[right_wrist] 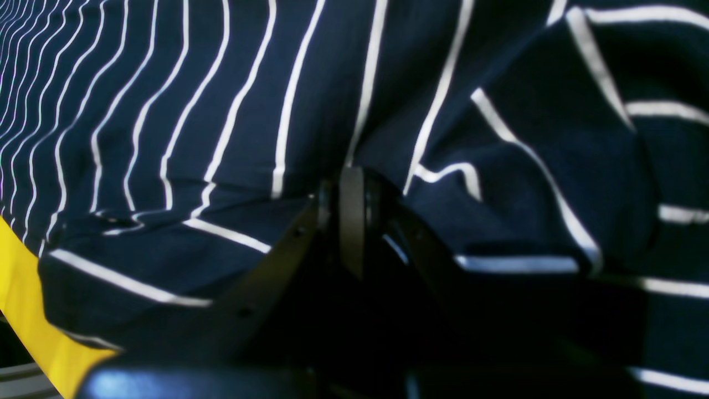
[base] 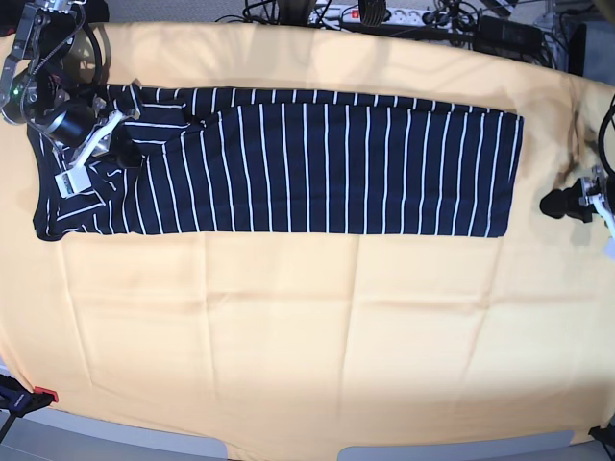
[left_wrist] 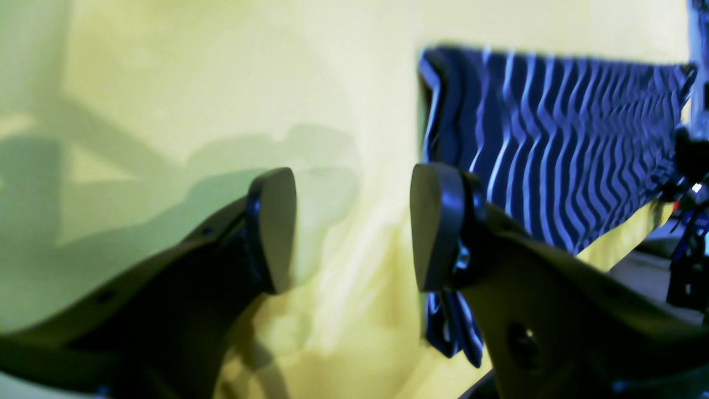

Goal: Fold the T-shirt properly
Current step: 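Grasp the opposite end of the folded strip with the left gripper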

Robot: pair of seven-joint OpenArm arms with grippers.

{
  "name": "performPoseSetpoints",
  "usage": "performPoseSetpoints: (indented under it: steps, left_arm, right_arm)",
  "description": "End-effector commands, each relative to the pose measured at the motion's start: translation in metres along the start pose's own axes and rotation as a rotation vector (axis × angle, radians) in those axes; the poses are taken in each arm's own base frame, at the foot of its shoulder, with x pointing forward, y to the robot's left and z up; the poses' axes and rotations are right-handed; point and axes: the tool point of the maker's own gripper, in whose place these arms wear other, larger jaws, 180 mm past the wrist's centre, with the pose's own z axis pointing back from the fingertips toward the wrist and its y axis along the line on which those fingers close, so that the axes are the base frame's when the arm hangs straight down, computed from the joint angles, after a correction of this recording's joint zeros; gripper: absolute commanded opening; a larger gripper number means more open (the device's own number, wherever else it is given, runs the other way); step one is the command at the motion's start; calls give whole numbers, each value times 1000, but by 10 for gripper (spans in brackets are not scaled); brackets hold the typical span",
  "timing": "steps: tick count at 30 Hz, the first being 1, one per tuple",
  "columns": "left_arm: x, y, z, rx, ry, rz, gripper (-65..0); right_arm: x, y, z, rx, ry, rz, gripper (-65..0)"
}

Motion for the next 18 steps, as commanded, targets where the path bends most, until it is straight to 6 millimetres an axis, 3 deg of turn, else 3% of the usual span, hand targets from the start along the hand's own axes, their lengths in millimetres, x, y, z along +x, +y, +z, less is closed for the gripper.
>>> performPoseSetpoints:
  steps: [1, 9, 18]
  left_arm:
    - [16, -3, 11, 2, -38, -9, -304]
    - [6, -17, -8, -35, 12, 4, -305]
    - [-31, -42, -28, -83, 109, -77, -305]
  right_arm:
    - [14, -2, 4, -1, -38, 24, -650]
    - [20, -3, 3, -2, -51, 32, -650]
    - [22, -5, 3, -14, -54, 15, -650]
